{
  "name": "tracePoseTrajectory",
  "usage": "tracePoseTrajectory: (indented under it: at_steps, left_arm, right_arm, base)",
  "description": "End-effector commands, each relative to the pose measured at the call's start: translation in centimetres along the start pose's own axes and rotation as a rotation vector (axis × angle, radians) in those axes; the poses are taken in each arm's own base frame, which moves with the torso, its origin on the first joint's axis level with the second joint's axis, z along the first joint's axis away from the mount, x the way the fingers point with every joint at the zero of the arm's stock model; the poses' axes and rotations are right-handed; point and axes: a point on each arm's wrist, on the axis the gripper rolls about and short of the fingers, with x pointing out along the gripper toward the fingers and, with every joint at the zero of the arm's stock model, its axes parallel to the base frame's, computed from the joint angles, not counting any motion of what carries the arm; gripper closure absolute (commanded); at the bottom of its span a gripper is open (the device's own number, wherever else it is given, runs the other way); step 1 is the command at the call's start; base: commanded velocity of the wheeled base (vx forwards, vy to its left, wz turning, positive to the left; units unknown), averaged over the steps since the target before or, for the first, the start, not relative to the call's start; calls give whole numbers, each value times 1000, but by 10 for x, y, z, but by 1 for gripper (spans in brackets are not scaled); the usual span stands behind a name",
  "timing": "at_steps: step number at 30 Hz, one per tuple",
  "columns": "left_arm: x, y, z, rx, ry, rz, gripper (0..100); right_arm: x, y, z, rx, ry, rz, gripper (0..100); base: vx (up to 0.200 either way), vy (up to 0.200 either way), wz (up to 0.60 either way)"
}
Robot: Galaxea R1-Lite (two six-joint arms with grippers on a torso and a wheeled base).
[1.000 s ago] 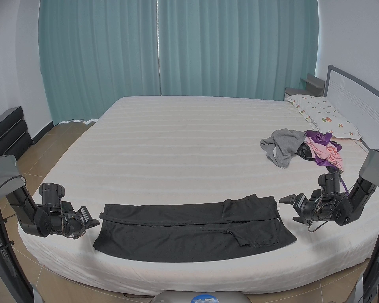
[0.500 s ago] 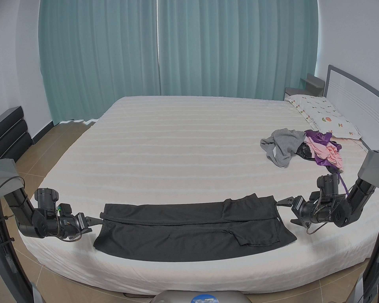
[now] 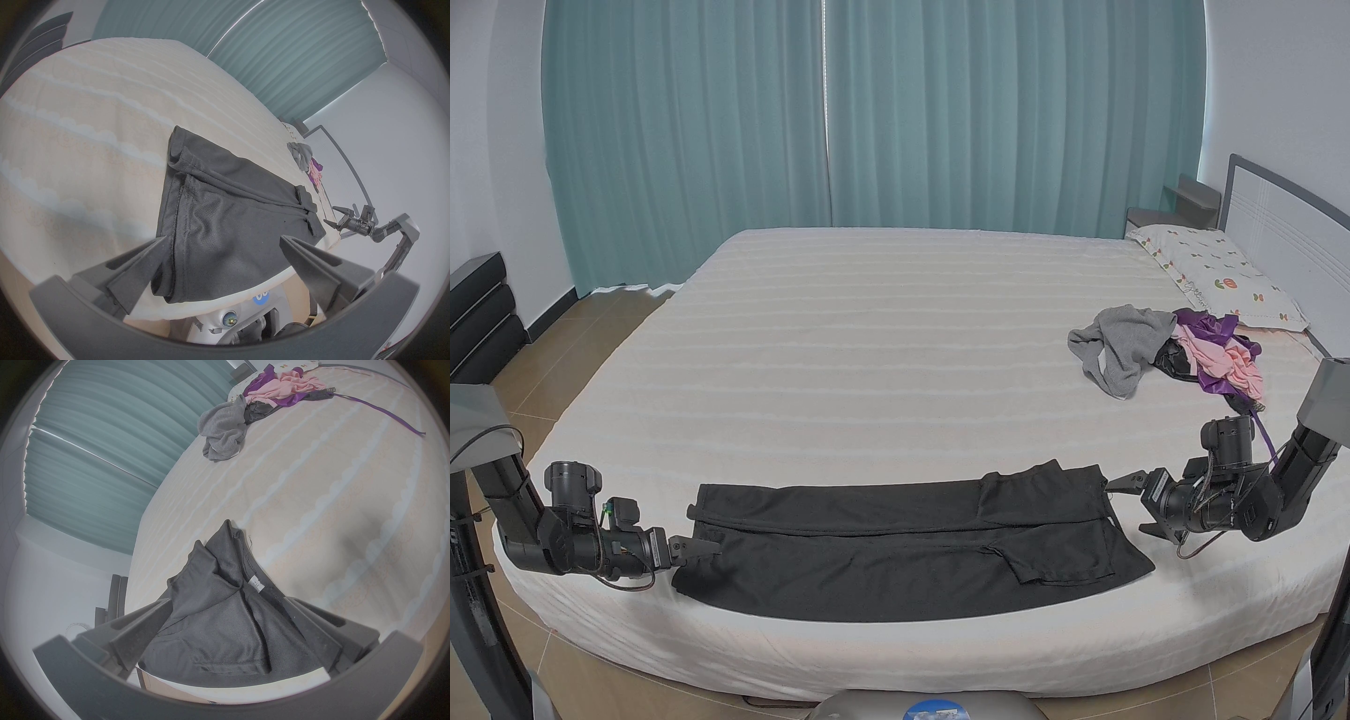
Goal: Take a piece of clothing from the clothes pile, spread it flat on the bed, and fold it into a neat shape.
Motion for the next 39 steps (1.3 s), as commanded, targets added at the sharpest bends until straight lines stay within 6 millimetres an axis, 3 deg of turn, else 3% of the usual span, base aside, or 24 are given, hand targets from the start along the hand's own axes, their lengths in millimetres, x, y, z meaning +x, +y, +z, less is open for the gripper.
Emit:
tracePoseTrajectory:
  at_steps: [1,16,17,28,39]
  left_arm:
    - [3,3,-4,15,16,3,0]
    - [4,6,-12,48,40,40,0]
    - [4,7,-12,49,41,41,100]
    - [-19,23,-20,-17,7,93,100]
    - [-28,15,-35,11,36,93,100]
  right_arm:
    - [1,-1,-1,1,4,-1,0]
    - [0,-1,0,4,2,-1,0]
    - [0,0,0,5,1,0,0]
    - [-1,1,1,5,-3,3,0]
    - [-1,0,1,9,-5,2,0]
  base:
    - [0,0,0]
    - [0,0,0]
    - [0,0,0]
    - [0,0,0]
    - [0,0,0]
